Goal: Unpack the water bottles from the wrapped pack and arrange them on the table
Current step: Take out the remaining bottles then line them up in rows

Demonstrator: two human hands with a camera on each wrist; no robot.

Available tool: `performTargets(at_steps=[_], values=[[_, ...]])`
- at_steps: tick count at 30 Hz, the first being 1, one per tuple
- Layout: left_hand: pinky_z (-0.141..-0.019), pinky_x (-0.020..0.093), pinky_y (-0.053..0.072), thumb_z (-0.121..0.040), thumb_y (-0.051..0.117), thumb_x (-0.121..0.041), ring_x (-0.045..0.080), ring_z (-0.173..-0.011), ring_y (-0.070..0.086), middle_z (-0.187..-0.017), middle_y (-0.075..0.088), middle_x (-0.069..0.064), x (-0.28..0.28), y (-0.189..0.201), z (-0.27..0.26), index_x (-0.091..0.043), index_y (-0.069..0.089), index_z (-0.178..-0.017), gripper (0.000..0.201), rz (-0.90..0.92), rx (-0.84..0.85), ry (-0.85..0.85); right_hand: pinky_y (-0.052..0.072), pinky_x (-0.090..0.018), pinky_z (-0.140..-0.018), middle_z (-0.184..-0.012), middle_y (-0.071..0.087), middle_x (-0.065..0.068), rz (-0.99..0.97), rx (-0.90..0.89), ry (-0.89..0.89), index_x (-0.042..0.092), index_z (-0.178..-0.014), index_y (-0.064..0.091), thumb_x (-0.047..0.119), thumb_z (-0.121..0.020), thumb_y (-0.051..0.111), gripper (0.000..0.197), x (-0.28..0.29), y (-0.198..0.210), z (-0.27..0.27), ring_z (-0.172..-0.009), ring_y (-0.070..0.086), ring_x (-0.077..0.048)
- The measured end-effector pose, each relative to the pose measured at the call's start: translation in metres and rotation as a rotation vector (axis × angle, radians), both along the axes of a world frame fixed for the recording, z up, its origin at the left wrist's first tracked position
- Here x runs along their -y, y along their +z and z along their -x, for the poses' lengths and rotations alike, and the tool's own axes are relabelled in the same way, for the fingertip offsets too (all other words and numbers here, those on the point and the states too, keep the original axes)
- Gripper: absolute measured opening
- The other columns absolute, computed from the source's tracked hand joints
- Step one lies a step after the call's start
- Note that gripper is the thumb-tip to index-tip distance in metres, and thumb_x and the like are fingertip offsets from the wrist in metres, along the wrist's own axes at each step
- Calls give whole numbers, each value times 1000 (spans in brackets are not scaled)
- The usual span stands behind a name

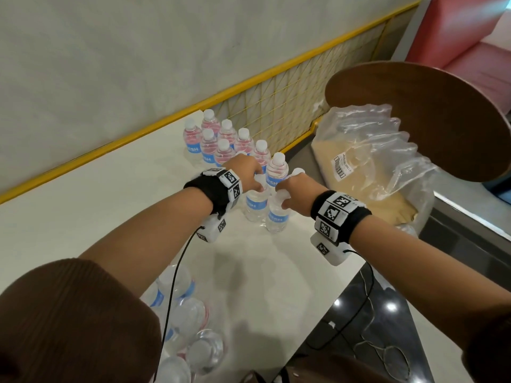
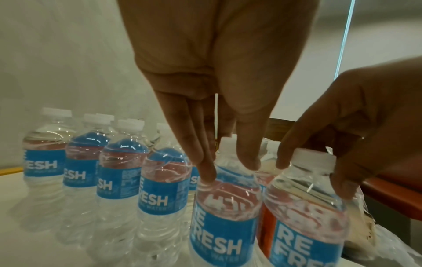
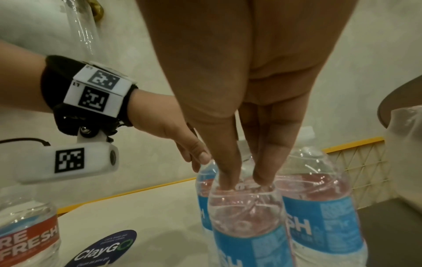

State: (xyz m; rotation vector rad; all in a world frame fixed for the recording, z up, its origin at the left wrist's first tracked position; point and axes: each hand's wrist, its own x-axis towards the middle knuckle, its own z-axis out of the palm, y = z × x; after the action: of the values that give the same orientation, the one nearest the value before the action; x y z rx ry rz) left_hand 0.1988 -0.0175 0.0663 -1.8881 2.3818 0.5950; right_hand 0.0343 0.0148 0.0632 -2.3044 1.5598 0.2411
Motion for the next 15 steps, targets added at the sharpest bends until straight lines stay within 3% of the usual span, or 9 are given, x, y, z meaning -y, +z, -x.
performTargets(at_steps=[1,3,8,12,15], values=[[-58,25,37,-76,73,-33,25,-73,57,-69,57,4,2,-1,1,-14,62,-72,23,10,-4,22,43,-30,-76,-108,60,-15,5,9,4,15,-121,59,17,-86,60,35,1,0,1,-106,53,-29],[-58,26,33,-78,71,-33,24,-68,52,-64,52,5,4,-2,3,-13,53,-62,31,23,-14,43,44,-31,-81,-110,60,-14,7,32,-1,17,-124,57,13,-87,58,37,2,1,2,-107,51,-28],[-65,30,38,-79,69,-33,28,-82,58,-80,56,8,8,-9,3,-10,57,-79,25,46,11,31,46,-31,-76,-108,59,-12,-15,65,-35,17,-121,58,22,-85,62,37,-2,-1,4,-101,55,-27],[-81,32,45,-82,68,-28,28,-102,59,-107,64,12,8,-13,-1,-13,62,-117,39,53,-5,17,46,-32,-80,-111,58,-13,-6,83,-71,20,-124,56,21,-85,63,39,0,-1,4,-103,55,-30],[-86,33,46,-83,67,-25,29,-104,59,-109,65,13,8,-11,0,-11,63,-118,38,61,-9,18,41,-28,-77,-110,58,-14,-13,88,-63,18,-125,56,14,-87,59,38,2,0,2,-106,53,-29]])
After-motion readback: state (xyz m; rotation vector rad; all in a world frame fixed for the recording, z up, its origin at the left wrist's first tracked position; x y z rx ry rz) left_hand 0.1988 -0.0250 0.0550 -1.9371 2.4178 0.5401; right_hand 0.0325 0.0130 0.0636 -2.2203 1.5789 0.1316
